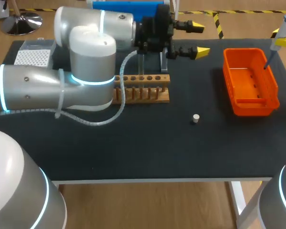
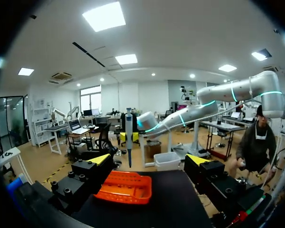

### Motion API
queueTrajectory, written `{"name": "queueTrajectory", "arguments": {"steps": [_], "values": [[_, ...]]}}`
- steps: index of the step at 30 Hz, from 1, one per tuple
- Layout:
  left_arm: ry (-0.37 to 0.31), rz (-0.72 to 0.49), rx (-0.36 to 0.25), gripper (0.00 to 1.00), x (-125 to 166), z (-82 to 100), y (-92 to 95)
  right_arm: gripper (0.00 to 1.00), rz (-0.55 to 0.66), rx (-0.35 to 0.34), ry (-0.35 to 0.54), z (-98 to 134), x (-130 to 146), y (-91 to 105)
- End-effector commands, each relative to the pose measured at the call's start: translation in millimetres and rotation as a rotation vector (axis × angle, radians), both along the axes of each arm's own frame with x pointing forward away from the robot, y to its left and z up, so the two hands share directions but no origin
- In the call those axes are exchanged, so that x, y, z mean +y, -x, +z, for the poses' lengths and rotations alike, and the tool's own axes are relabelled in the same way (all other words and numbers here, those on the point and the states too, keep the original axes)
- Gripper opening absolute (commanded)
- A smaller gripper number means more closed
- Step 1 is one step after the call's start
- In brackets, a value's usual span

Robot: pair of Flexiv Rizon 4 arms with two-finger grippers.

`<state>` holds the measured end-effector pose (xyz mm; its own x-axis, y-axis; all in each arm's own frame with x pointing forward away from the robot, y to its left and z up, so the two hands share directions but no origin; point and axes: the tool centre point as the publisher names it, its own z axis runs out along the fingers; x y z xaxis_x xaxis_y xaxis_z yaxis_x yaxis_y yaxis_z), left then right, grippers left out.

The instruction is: Invert the test tube, pick up the pipette, mount the tip to pipette, aspirate from beaker and dispense into the tube, eject the tip, return the pipette, and cap with the stopper.

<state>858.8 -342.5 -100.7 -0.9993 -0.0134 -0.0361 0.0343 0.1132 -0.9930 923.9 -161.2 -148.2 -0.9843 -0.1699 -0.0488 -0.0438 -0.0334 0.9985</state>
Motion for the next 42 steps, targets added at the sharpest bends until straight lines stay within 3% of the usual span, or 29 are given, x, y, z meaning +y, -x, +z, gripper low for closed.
{"name": "queueTrajectory", "arguments": {"steps": [1, 15, 42], "values": [[0.001, 0.033, -0.002, 1.0, 18, -1.1, 13.2, 0.0, 0.003, -0.001, 0.003, 1, -1, -0.8], [0.011, 0.067, -0.001, 1.0, 41, -11.1, 23.2, 0.0, 0.003, -0.001, 0.003, 1, -1, -0.8], [-0.011, 0.081, -0.001, 1.0, 42, -10.4, 24.0, 0.0, 0.003, -0.001, 0.003, 1, -1, -0.8]]}}
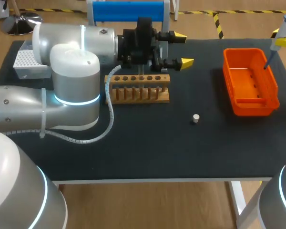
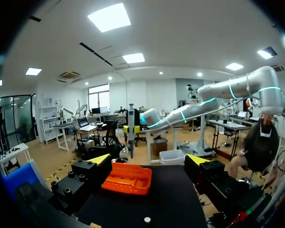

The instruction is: Invert the test tube, pick up the pipette, mount the tip to pipette, aspirate from beaker and dispense into the tube, eject the tip, return the pipette, and cap with the stopper.

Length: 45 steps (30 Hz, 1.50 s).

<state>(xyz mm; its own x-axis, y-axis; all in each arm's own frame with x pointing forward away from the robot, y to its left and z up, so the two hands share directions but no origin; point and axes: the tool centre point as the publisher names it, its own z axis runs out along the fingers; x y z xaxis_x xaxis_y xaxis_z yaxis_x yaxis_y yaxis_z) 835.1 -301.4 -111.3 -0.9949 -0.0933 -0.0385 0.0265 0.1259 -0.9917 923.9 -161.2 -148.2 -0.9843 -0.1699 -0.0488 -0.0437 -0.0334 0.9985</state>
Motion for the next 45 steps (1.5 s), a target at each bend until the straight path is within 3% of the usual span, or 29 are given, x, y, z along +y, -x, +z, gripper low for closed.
{"name": "queueTrajectory", "arguments": {"steps": [1, 10, 27, 34, 45], "values": [[0.0, 0.0, 0.001, 1.0, 1, 0.2, 0.3, 0.0, 0.003, -0.001, 0.003, 1, -1, -0.8], [0.0, 0.0, 0.001, 1.0, 1, 0.2, 0.3, 0.0, -0.018, -0.002, 0.02, -3, 43, 29.2], [0.0, 0.0, 0.001, 1.0, 1, 0.2, 0.3, 0.0, 0.024, 0.01, 0.057, -7, 158, 76.8], [0.0, 0.0, 0.001, 1.0, 1, 0.2, 0.3, 0.0, -0.021, 0.015, 0.063, -8, 188, 86.8], [0.0, 0.0, 0.001, 1.0, 1, 0.2, 0.3, 0.0, -0.046, 0.011, 0.036, 0, 231, 86.8]]}}
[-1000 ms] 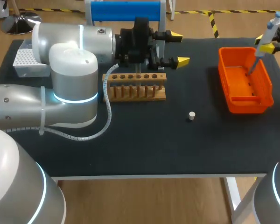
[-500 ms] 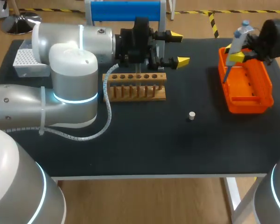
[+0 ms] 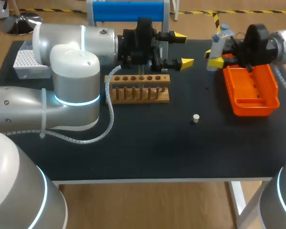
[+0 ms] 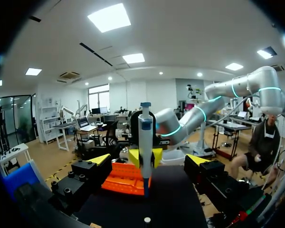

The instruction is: Invert the test tube, pick up the pipette, mount the tip to pipette, aspirate from beaker and dispense into the tube, eject the tip, return the pipette, and cap with the stopper.

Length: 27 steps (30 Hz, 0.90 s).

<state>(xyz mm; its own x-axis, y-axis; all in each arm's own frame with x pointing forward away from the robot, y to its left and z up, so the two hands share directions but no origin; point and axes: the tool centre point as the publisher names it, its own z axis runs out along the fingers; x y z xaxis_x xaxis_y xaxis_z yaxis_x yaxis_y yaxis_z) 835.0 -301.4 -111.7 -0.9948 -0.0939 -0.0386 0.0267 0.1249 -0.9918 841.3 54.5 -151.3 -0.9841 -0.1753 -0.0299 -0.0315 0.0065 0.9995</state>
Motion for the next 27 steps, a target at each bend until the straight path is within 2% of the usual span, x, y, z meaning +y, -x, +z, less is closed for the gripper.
{"name": "queueTrajectory", "arguments": {"steps": [1, 15, 27], "values": [[-0.001, 0.0, 0.001, 1.0, 1, 0.6, 0.2, 0.0, -0.047, -0.003, -0.005, 4, 19, 4.5], [-0.001, 0.0, 0.001, 1.0, 1, 0.6, 0.2, 0.0, -0.03, 0.014, -0.003, -3, 51, 2.5], [-0.001, 0.0, 0.001, 1.0, 1, 0.6, 0.2, 0.0, -0.016, 0.001, -0.006, 2, 73, -2.2]]}}
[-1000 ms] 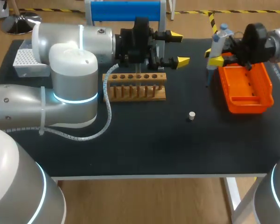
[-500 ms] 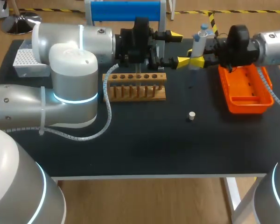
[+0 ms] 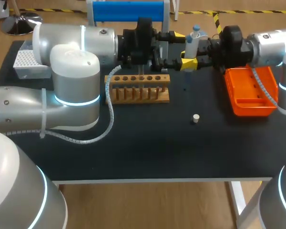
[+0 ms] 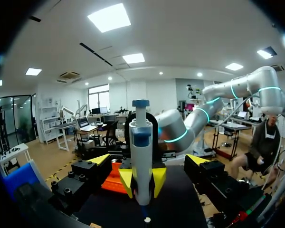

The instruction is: Invert the test tube, pick up the pipette, mount the tip to pipette, aspirate from beaker and dispense into the tube, eject the tip, return the pipette, and cap with the stopper.

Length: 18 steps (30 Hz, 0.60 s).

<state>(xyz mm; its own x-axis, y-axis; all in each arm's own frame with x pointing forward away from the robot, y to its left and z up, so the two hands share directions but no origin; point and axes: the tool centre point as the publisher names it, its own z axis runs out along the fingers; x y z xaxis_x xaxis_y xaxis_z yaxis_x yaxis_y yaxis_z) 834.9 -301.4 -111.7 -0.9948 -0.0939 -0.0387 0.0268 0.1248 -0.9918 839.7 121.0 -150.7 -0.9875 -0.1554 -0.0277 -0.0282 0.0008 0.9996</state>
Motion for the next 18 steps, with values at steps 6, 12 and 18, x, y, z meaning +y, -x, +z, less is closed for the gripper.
{"name": "queueTrajectory", "arguments": {"steps": [6, 12, 18], "values": [[-0.001, 0.0, 0.001, 1.0, 0.6, 0.6, 0.1, 0.0, 0.004, -0.004, 0.0, 0.6, 11.9, -3.3], [-0.001, 0.0, 0.001, 0.65, 0.6, 0.6, 0.1, 0.0, -0.002, -0.002, 0.0, -0.7, 14.3, -2.8], [-0.001, 0.0, 0.001, 0.41, 0.6, 0.6, 0.1, 0.0, -0.003, -0.003, -0.003, -0.5, 16.2, -2.1]]}}
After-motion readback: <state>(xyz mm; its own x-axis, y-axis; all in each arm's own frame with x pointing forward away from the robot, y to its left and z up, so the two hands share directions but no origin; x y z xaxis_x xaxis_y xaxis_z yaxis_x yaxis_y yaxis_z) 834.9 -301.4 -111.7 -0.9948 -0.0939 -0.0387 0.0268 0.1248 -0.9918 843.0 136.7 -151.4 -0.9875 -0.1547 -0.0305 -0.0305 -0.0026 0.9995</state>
